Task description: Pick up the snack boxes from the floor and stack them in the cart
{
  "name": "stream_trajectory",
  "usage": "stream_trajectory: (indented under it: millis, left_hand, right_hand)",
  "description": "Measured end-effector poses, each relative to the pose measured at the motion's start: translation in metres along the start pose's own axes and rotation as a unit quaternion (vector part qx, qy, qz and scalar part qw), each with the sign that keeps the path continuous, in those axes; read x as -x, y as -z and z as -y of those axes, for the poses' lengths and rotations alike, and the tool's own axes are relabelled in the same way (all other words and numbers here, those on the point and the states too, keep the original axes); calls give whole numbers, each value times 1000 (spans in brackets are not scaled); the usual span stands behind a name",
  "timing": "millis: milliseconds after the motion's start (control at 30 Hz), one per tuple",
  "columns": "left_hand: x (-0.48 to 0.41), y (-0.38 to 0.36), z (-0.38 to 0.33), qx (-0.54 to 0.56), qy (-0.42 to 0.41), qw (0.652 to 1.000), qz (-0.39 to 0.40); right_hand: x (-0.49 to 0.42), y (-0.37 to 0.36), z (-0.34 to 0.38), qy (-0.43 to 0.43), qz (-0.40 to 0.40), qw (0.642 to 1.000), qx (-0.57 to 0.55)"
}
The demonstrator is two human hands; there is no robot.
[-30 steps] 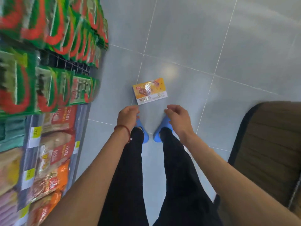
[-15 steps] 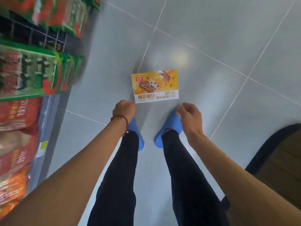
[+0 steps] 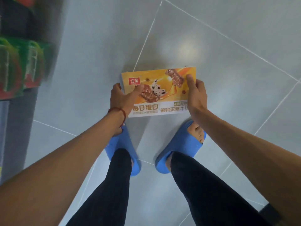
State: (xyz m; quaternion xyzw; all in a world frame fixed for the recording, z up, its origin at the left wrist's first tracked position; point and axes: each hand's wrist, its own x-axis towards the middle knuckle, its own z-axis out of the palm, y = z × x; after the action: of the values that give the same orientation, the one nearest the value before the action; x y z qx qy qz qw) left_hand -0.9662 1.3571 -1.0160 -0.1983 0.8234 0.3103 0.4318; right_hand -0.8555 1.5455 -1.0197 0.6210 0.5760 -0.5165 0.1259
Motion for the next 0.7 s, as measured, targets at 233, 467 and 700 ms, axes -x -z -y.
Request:
stream_trajectory:
  millis: [233,467,700]
  left_hand:
    - [-19,-12,0,80,16,996,23]
    - [17,6,-19,58,5,998,39]
    - [123,63,-61,54,7,996,78]
  right_hand:
    - [-17,-8,-7,3,14,1000,-12]
    - [22,13,-4,-72,85,990,-82]
    - [119,63,31,-84,112,980,-138]
